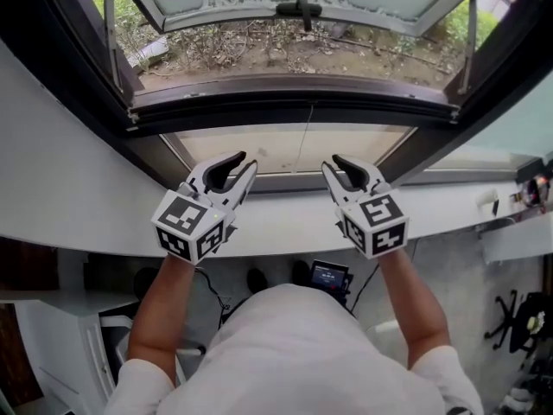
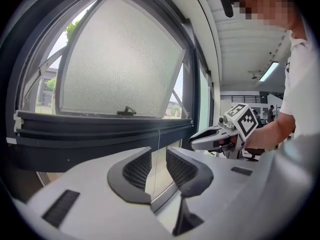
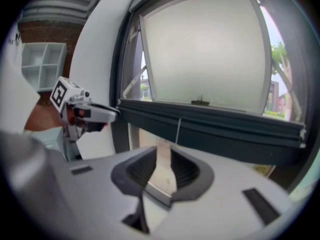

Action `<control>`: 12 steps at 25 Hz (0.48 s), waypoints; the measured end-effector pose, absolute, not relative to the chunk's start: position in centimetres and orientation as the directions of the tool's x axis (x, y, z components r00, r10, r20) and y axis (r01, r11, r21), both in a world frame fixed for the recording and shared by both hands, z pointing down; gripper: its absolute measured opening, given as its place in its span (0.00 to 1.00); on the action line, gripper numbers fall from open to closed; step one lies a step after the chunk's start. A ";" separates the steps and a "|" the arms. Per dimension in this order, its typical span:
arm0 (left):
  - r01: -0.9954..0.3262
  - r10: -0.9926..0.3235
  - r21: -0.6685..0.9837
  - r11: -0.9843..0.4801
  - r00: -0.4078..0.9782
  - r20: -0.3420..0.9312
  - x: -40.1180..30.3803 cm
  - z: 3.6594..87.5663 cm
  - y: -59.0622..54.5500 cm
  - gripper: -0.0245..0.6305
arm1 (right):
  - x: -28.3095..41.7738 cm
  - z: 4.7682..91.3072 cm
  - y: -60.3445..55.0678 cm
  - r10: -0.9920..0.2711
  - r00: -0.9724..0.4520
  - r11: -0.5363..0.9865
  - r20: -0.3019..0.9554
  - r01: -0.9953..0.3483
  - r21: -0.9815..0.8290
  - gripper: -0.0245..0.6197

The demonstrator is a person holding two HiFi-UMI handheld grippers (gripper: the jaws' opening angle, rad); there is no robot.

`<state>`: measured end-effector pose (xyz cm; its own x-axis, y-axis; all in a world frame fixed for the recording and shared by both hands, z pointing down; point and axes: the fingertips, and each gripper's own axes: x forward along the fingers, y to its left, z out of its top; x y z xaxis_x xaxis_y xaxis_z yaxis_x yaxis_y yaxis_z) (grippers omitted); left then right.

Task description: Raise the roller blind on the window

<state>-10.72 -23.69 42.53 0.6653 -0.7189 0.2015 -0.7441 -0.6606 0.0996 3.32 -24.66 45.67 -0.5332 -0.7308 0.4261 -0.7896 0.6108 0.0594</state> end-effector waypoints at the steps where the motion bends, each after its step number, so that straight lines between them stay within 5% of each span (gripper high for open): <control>1: -0.745 -0.720 0.088 -0.661 0.663 0.206 -10.7 42.5 -23.9 0.18 | 3.4 45.5 -25.0 -0.733 -0.531 0.612 0.426 -0.788 0.072 0.16; 12: -0.752 -0.726 -0.009 -0.659 0.633 0.267 -10.2 42.8 -26.4 0.18 | 4.6 44.2 -27.5 -0.738 -0.522 0.621 0.428 -0.774 0.126 0.16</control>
<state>-10.19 -26.44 42.83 0.6333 -0.7262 0.2673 -0.7521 -0.6590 -0.0085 4.58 -27.51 44.23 -0.5219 -0.7376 0.4284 -0.7739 0.6207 0.1260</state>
